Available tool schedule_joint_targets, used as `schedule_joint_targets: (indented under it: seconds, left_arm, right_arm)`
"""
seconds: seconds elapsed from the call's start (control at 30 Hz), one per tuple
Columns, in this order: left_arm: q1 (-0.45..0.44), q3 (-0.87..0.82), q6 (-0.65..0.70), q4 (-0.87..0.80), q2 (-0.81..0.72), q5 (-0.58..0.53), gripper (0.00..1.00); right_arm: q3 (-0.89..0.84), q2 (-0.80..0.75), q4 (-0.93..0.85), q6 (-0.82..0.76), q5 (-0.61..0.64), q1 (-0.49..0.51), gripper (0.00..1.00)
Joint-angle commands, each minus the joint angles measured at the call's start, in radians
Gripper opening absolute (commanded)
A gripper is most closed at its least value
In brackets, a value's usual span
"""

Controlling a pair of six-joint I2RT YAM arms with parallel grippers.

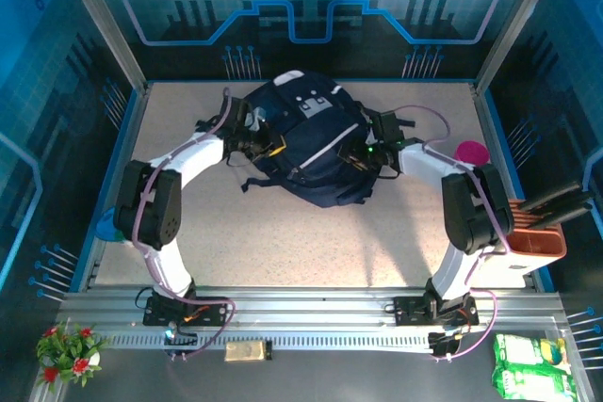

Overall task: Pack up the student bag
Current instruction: Rotate the student bag at the top-center of the table, then zip the student bag at the top-center of the table.

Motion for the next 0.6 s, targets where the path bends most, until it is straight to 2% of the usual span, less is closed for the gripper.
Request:
schedule_joint_targets:
  seconds: [0.0, 0.13, 0.33, 0.57]
  left_arm:
    - [-0.010, -0.073, -0.087, 0.067, -0.077, 0.067, 0.00]
    - [-0.009, -0.092, -0.099, 0.081, -0.076, 0.075, 0.00]
    - [-0.011, -0.098, -0.104, 0.108, -0.072, 0.080, 0.00]
    - [-0.020, -0.108, -0.133, 0.156, -0.060, 0.088, 0.00]
  right_arm:
    - [0.108, 0.058, -0.016, -0.105, -0.032, 0.024, 0.49]
    - [0.122, 0.011, -0.067, -0.140, 0.031, 0.028, 0.54]
    - [0.012, -0.202, -0.155, -0.169, 0.208, 0.077, 0.62]
    - [-0.112, -0.358, -0.172, -0.094, 0.389, 0.288, 0.73]
